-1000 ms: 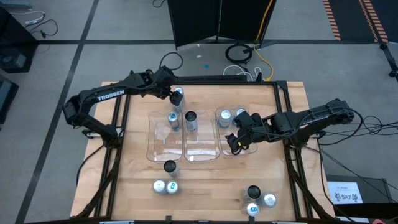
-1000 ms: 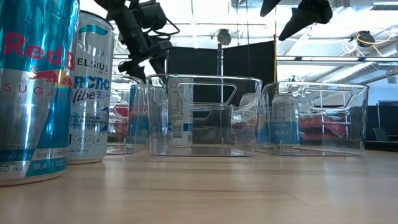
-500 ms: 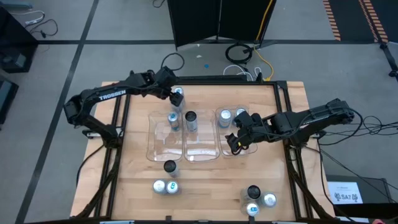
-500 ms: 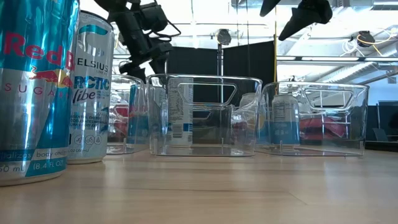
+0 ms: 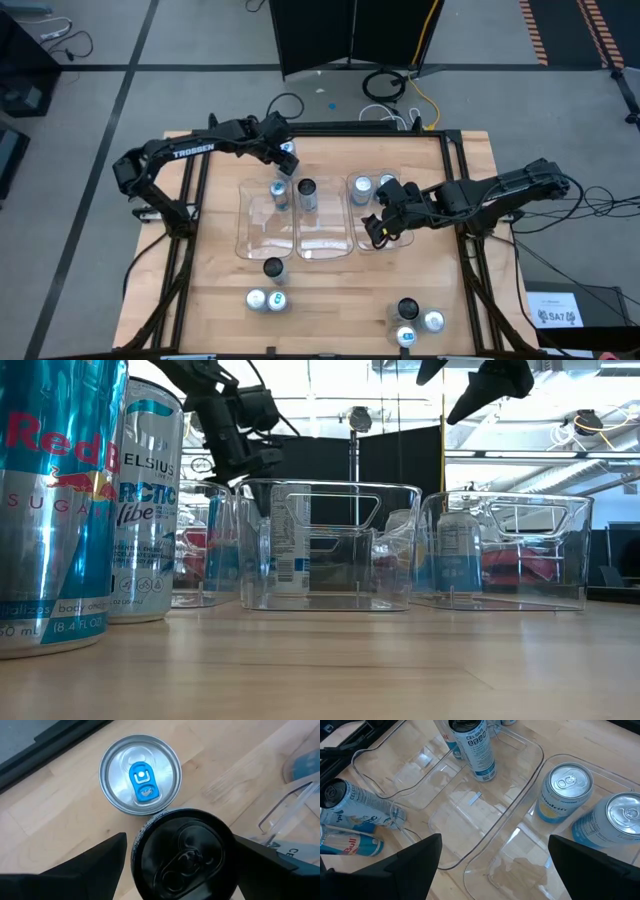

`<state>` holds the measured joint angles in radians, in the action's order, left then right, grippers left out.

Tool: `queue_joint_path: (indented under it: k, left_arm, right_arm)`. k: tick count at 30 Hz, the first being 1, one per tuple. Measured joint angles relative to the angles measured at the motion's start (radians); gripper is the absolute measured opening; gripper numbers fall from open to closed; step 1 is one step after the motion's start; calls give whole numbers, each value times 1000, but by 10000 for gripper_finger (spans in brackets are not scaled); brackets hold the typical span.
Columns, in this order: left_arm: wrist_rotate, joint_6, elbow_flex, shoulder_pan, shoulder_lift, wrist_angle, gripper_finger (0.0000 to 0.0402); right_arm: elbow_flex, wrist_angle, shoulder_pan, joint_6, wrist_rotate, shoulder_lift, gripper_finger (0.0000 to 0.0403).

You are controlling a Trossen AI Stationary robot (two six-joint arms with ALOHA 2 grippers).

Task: Sort soda cans
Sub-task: Put the top left white-blue soda can into the middle transparent bin

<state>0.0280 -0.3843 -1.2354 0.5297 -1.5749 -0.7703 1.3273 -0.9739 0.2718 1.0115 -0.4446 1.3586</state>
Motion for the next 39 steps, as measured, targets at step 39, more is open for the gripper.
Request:
queue_joint_path:
  k: [39]
  left_arm:
    - [-38,76,1,94,613,-419,283]
  right_arm:
    - [0,27,0,5,1,0,358]
